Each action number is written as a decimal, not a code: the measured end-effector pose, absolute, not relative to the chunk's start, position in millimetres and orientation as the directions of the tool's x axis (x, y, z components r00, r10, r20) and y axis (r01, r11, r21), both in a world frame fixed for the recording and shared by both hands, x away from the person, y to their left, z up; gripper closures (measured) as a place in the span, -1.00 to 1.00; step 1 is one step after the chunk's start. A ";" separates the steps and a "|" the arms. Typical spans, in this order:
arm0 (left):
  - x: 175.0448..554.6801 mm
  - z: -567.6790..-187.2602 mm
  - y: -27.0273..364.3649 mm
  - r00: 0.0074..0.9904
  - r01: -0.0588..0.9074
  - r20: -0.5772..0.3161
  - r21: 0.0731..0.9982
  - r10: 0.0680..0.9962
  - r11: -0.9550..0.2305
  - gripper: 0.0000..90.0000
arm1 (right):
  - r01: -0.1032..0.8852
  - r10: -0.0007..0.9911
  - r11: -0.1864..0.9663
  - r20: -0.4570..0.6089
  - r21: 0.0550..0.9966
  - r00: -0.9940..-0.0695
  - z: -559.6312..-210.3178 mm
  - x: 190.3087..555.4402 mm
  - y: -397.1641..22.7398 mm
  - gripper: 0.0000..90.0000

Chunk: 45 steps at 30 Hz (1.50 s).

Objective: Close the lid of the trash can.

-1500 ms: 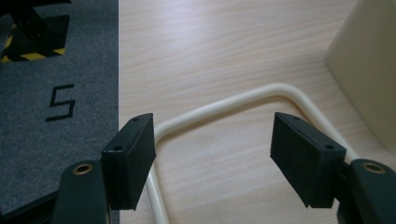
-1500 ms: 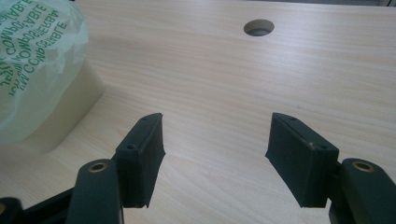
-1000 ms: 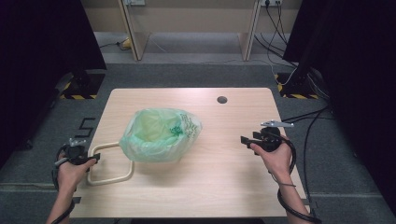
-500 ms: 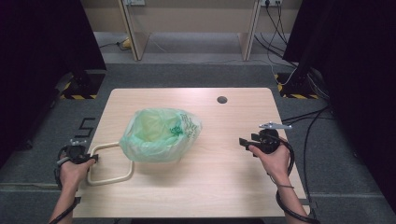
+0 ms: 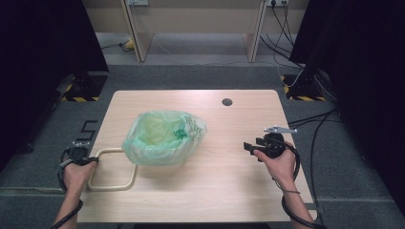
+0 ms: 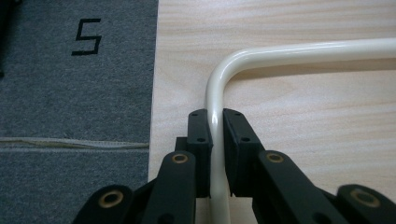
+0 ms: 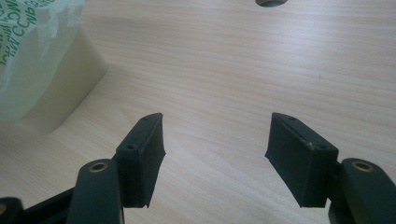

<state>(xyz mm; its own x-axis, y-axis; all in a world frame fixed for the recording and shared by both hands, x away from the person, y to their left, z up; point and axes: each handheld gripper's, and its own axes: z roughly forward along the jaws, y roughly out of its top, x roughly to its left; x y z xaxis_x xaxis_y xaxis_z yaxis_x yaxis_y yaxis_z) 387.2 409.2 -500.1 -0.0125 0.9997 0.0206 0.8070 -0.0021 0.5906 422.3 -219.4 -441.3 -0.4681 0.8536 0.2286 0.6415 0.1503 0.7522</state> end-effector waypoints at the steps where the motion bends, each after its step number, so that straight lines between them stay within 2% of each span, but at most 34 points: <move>1: 387.1 -500.1 409.1 -0.015 0.807 0.020 0.590 1.000 0.001 0.81 | 0.642 0.854 0.151 0.228 0.751 -0.468 -441.6 422.2 -219.3 -0.19; 21: 378.8 -466.9 416.3 -0.002 0.778 0.005 0.628 1.000 -0.002 0.81 | 0.645 0.854 0.153 0.228 0.749 -0.467 -445.1 422.0 -218.8 -0.19; 45: 378.1 -446.9 429.4 -0.018 0.767 0.019 0.642 1.000 0.001 0.81 | 0.656 0.856 0.150 0.235 0.739 -0.461 -449.6 421.2 -219.1 -0.20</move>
<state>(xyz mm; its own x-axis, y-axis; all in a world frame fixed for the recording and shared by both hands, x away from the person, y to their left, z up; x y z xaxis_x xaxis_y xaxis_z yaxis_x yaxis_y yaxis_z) 378.1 429.4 -446.9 -0.0177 0.9997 0.0190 0.7668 0.0014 0.6419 421.2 -219.1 -449.6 -0.4609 0.8558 0.2348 0.6562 0.1505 0.7394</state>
